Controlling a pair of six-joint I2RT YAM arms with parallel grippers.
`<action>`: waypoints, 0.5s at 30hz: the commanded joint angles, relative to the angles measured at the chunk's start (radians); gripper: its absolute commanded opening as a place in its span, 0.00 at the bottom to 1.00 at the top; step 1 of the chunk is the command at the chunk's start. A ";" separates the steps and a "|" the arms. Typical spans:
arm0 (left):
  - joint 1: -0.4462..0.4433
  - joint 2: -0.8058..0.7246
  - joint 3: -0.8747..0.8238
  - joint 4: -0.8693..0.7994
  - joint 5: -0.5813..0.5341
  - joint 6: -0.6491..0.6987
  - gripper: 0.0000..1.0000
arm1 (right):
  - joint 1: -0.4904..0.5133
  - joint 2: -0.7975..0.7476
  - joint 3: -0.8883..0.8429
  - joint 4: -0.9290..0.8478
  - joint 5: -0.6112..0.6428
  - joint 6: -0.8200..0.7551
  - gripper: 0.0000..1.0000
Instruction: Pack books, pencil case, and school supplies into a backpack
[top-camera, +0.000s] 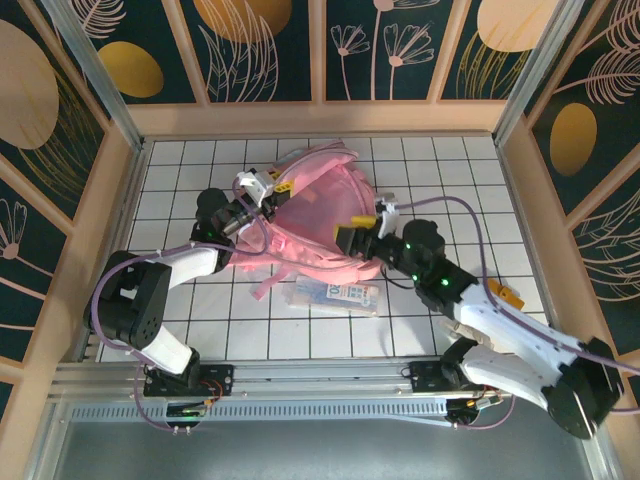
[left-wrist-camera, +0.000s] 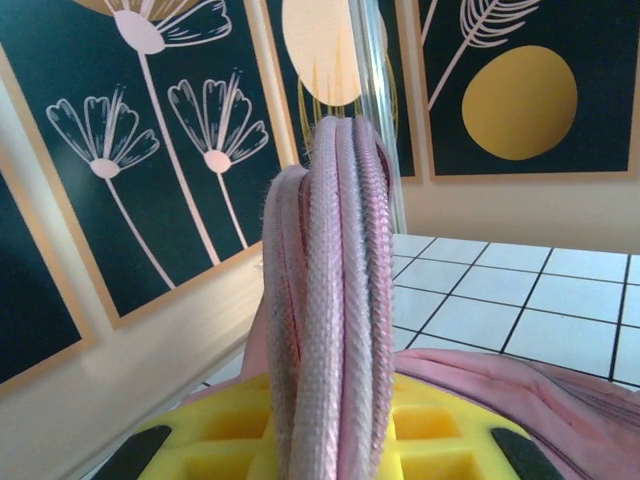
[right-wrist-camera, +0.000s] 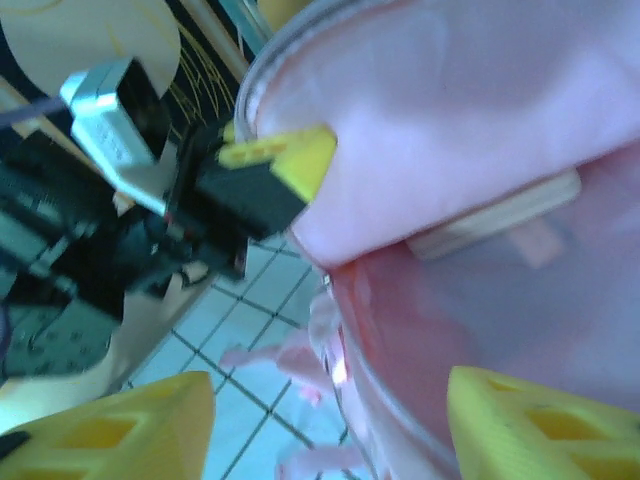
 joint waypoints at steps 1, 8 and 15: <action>0.047 -0.032 0.020 0.143 -0.057 0.008 0.00 | 0.030 -0.004 -0.035 -0.289 0.091 -0.072 0.76; 0.092 -0.070 -0.002 0.111 -0.038 0.012 0.00 | 0.074 0.138 -0.001 -0.563 0.092 0.358 0.80; 0.168 -0.064 0.027 0.102 -0.008 -0.029 0.00 | 0.198 0.379 0.235 -0.543 0.024 -0.265 0.79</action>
